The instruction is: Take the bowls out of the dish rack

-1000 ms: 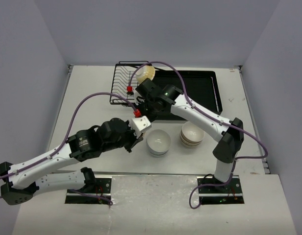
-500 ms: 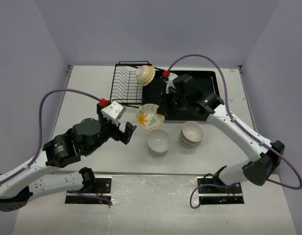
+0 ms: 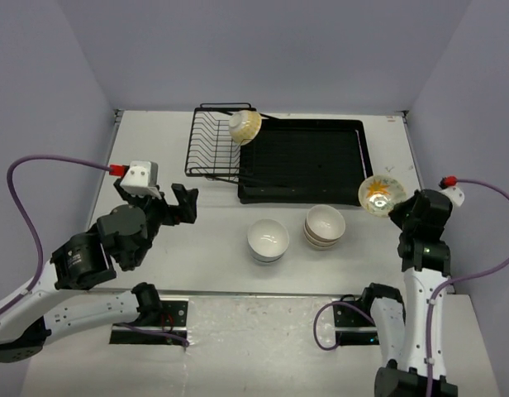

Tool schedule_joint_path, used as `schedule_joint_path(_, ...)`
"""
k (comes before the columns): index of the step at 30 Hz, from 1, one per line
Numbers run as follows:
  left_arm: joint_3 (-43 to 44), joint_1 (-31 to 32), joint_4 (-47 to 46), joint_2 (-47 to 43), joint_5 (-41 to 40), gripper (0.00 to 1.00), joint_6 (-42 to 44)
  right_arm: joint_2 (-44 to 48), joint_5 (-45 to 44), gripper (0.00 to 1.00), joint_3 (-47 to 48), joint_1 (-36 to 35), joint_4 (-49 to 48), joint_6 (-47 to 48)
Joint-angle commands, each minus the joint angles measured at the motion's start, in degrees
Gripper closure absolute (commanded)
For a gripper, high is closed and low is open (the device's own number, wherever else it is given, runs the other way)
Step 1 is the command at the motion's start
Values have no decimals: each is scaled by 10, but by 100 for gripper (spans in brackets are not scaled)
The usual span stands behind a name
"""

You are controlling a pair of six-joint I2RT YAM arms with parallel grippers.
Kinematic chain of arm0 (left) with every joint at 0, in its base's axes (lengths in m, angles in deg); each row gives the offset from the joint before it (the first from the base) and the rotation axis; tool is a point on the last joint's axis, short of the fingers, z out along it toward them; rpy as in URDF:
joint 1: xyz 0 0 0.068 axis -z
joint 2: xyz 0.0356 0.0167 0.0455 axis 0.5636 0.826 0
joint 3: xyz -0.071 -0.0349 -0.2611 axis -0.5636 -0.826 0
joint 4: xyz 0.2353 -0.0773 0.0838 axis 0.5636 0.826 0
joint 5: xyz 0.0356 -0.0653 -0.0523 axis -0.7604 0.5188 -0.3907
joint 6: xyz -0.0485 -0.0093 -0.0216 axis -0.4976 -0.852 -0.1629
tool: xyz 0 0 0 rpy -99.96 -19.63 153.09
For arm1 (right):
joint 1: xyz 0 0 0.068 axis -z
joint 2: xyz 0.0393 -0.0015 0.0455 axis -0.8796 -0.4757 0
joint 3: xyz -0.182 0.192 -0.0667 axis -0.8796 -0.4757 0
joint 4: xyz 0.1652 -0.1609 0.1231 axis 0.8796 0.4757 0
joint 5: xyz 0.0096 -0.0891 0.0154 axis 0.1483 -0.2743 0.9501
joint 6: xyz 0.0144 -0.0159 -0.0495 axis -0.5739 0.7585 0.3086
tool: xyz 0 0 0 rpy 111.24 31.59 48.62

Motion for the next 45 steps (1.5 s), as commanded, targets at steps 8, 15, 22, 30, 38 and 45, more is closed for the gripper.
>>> schedule_joint_path(8, 17, -21, 10, 92, 39, 0, -85, -72, 23, 100, -164, 92, -186, -178)
schedule_joint_path(15, 29, -123, -50, 105, 168, 0, -25, -41, -59, 100, -219, 92, -193, -196)
schedule_joint_path(22, 111, -224, -61, 234, 330, 0, -16, -56, -59, 95, -232, 96, -202, -196)
schedule_joint_path(30, 179, -268, -82, 266, 382, 0, -33, -103, -63, 94, -198, 97, -152, -175)
schedule_joint_path(38, 283, -298, -56, 327, 405, 0, -16, -134, -38, 79, -182, 96, -121, -157)
schedule_joint_path(45, 310, -332, -70, 373, 469, 0, -31, -46, -24, 36, -162, 97, -75, -168)
